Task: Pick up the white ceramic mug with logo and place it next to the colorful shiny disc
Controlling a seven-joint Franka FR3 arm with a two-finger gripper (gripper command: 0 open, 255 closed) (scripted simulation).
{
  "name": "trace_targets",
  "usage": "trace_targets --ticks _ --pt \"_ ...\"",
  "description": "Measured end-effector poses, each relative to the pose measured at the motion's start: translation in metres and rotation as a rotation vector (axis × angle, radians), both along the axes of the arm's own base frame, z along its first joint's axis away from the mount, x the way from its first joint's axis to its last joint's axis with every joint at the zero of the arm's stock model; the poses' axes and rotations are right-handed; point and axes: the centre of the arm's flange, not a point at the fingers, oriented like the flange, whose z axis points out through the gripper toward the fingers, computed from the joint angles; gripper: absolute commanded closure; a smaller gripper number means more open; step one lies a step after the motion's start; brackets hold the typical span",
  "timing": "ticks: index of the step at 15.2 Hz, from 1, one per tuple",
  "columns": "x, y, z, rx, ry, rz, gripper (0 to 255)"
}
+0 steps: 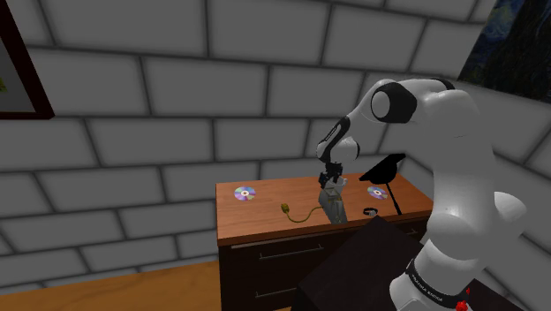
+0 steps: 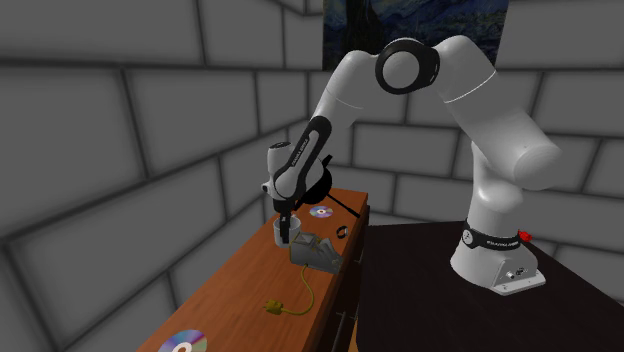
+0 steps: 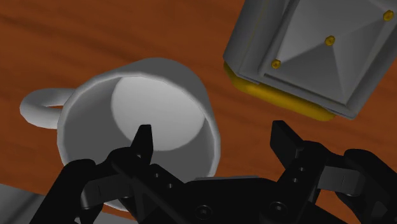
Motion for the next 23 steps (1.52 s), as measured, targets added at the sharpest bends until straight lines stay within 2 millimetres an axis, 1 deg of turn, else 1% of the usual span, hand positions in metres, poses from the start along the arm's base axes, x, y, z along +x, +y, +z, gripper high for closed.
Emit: trace_targets --ticks 1,11,12,15,23 --pt "0.000 0.000 0.000 0.000 0.000 0.000 255" --pt "0.000 0.000 0.000 0.000 0.000 0.000 255" --pt "0.000 0.001 0.002 0.000 0.000 0.000 255" --pt "0.000 0.000 0.014 0.000 0.000 0.000 255" --pt "0.000 0.000 0.059 0.000 0.000 0.000 255"
